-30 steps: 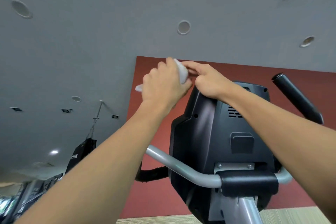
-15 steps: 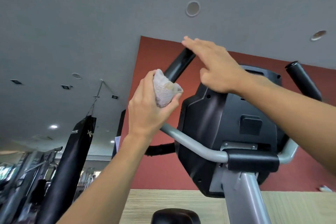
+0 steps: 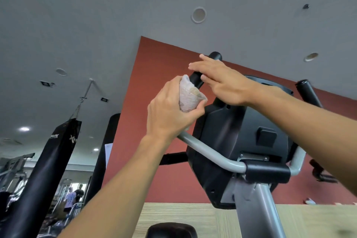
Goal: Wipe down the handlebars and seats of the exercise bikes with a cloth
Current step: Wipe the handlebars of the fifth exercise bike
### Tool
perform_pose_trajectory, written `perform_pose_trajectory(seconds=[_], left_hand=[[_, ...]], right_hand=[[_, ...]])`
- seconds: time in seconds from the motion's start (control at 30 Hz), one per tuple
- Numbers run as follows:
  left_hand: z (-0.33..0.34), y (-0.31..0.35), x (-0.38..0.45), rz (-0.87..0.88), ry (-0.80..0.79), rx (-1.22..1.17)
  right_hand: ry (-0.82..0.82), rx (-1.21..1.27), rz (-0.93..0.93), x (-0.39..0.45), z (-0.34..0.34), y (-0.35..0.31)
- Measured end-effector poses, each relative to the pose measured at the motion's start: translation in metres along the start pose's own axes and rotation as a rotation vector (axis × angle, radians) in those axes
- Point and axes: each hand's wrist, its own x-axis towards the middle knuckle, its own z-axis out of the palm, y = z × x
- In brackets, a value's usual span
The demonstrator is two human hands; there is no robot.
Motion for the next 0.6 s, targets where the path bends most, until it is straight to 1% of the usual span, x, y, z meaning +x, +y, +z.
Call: perform_pose_trajectory(seconds=[0.1,0.23,0.33,0.47,0.53,0.6], left_hand=[[-0.004,-0.020,-0.025,-0.008,-0.007,-0.072],[-0.006,-0.032,-0.034,-0.036,-0.003,-0.173],[-0.013,-0.035,-0.022,-0.049,-0.080,-0.275],[-0.021,-0.053,-0.013,-0.050,-0.230,-0.442],[-0.022,-0.058,-0.012,-0.050,-0.252,-0.469],[-0.021,-0.061,-0.018,-0.064,-0.239,-0.488]], right_hand=[[0.009,-0.115,-0.002,0.001,0.000,-0.008],[-0.019,-0.164,-0.003,0.006,0.013,-0.023],[0.012,-0.210,0.000,0.009,0.023,-0.030],[0.035,-0.372,-0.019,0.009,0.025,-0.037],[0.009,-0.446,-0.044,0.012,0.025,-0.040],[-0.033,-0.514,-0.064,0.014,0.024,-0.042]])
